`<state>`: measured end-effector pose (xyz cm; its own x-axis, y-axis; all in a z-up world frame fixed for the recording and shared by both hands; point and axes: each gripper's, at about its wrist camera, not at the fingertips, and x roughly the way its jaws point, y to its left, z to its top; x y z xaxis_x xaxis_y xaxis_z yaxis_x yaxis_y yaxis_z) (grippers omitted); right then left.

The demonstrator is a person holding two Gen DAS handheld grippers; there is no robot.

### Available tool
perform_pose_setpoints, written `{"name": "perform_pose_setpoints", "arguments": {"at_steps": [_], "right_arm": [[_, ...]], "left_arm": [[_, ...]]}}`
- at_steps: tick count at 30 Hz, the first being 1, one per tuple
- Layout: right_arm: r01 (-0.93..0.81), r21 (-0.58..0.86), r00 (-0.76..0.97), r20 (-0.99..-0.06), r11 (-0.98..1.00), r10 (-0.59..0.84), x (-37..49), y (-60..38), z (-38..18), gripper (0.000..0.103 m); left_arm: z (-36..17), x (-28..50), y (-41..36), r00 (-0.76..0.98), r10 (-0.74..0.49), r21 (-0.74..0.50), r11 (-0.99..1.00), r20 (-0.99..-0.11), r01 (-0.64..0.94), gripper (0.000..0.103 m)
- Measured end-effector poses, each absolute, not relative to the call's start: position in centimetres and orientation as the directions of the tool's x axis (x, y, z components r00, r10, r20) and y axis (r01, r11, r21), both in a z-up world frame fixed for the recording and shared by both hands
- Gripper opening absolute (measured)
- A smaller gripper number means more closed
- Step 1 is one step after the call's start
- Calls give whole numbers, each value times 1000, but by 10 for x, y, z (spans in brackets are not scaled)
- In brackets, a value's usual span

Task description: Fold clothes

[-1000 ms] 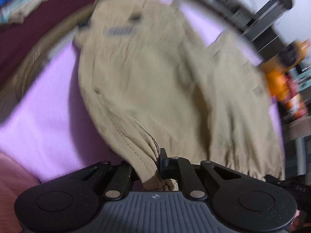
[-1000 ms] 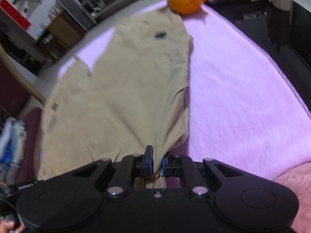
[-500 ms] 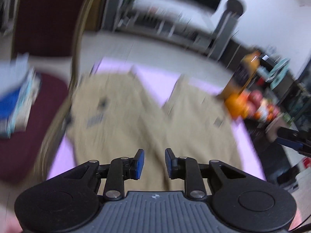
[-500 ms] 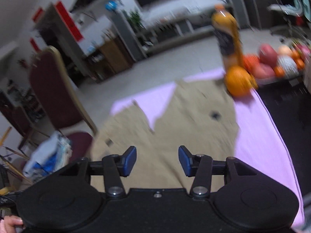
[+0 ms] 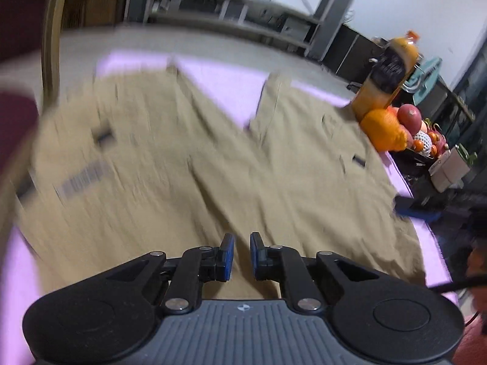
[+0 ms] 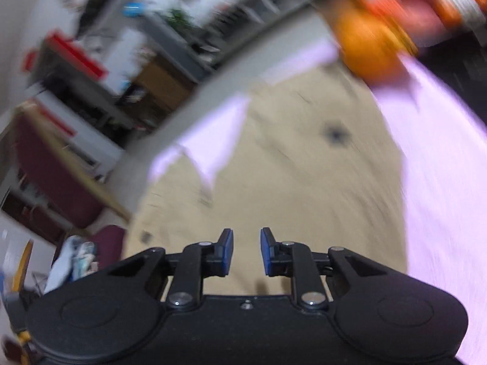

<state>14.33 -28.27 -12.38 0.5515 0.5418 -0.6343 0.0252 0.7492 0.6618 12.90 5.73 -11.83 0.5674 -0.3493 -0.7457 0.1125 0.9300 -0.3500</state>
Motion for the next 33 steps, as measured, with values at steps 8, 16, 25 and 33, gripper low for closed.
{"name": "perform_pose_setpoints", "arguments": {"at_steps": [8, 16, 25, 33], "right_arm": [[-18, 756, 392, -597, 654, 700, 154, -250, -151, 34], [196, 762, 340, -644, 618, 686, 161, -284, -193, 24], [493, 769, 629, -638, 407, 443, 102, -397, -194, 24], [189, 837, 591, -515, 514, 621, 86, -340, -155, 31]], "left_arm": [[-132, 133, 21, 578, -342, -222, 937, -741, 269, 8], [-153, 141, 48, 536, -269, -214, 963, -800, 164, 14], [-137, 117, 131, 562, -87, -217, 961, -822, -169, 9], [-121, 72, 111, 586, -248, -334, 942, -771, -41, 9]]}}
